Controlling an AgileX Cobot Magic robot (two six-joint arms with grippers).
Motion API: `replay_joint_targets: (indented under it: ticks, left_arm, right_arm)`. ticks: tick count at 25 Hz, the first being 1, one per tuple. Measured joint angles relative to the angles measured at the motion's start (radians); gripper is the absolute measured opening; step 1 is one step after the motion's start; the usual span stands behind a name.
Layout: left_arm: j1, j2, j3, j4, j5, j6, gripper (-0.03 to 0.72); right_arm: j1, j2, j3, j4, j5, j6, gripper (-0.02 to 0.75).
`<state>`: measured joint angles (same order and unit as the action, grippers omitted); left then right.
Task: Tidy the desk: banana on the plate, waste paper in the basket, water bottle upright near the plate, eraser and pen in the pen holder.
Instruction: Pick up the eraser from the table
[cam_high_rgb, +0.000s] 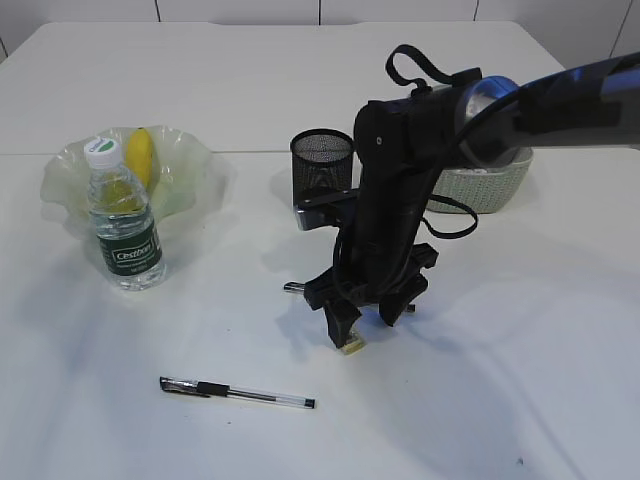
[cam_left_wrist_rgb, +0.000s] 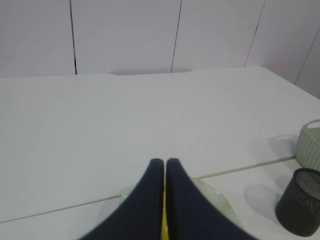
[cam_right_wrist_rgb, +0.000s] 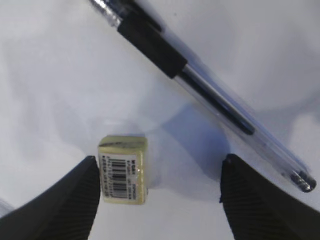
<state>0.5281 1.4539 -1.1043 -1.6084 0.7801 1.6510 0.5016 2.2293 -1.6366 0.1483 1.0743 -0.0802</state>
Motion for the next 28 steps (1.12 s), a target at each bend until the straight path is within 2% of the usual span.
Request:
replay_joint_targets:
  ticks: [11,19,28]
  left_arm:
    - [0.0,0.0,0.0,0.0,0.002,0.0,-0.025]
    - [0.0,0.0,0.0,0.0,0.002,0.0,-0.025]
    - [0.0,0.0,0.0,0.0,0.002,0.0,-0.025]
  right_arm:
    - [0.0,0.0,0.0,0.039,-0.003,0.0,0.551]
    - [0.0,0.0,0.0,0.046,0.001,0.0,0.467]
    - [0.0,0.0,0.0,0.086,0.017,0.0,0.455]
